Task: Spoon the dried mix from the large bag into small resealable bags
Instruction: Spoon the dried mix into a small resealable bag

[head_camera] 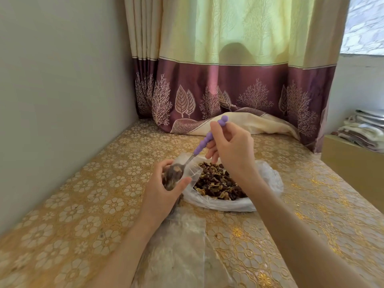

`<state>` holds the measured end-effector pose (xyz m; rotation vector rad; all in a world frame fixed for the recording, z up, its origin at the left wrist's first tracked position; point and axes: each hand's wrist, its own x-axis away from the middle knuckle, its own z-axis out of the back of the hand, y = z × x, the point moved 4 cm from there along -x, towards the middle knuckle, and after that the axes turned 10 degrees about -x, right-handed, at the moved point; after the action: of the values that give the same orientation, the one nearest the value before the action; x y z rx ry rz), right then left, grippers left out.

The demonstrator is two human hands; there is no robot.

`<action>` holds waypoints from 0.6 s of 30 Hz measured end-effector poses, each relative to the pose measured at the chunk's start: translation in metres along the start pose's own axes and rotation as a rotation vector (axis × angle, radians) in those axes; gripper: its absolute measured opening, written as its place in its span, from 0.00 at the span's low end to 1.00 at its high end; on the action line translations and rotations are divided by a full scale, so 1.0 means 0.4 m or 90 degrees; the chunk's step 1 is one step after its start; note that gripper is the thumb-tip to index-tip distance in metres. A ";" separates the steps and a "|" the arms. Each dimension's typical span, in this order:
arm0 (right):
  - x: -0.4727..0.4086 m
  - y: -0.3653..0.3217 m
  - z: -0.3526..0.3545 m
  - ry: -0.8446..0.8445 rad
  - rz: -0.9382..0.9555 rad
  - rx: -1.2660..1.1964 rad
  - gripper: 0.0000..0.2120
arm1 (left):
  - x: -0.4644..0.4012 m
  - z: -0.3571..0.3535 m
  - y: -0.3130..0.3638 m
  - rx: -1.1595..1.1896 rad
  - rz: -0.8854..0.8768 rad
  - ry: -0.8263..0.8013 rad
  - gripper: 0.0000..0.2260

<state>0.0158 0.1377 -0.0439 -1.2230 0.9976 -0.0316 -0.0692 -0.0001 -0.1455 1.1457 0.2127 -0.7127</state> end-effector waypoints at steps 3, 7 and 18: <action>0.004 -0.018 -0.011 -0.057 0.044 0.027 0.15 | -0.002 0.000 -0.003 0.022 0.010 0.002 0.23; 0.007 -0.018 0.020 -0.050 0.051 0.031 0.13 | -0.002 0.001 -0.006 0.019 0.013 0.008 0.25; 0.032 0.101 0.274 0.265 -0.073 0.066 0.15 | 0.000 -0.001 -0.004 -0.012 0.004 0.002 0.25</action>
<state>0.0754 0.2306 -0.0844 -1.2021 1.2651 -0.4376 -0.0703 -0.0002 -0.1467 1.1297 0.2179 -0.7014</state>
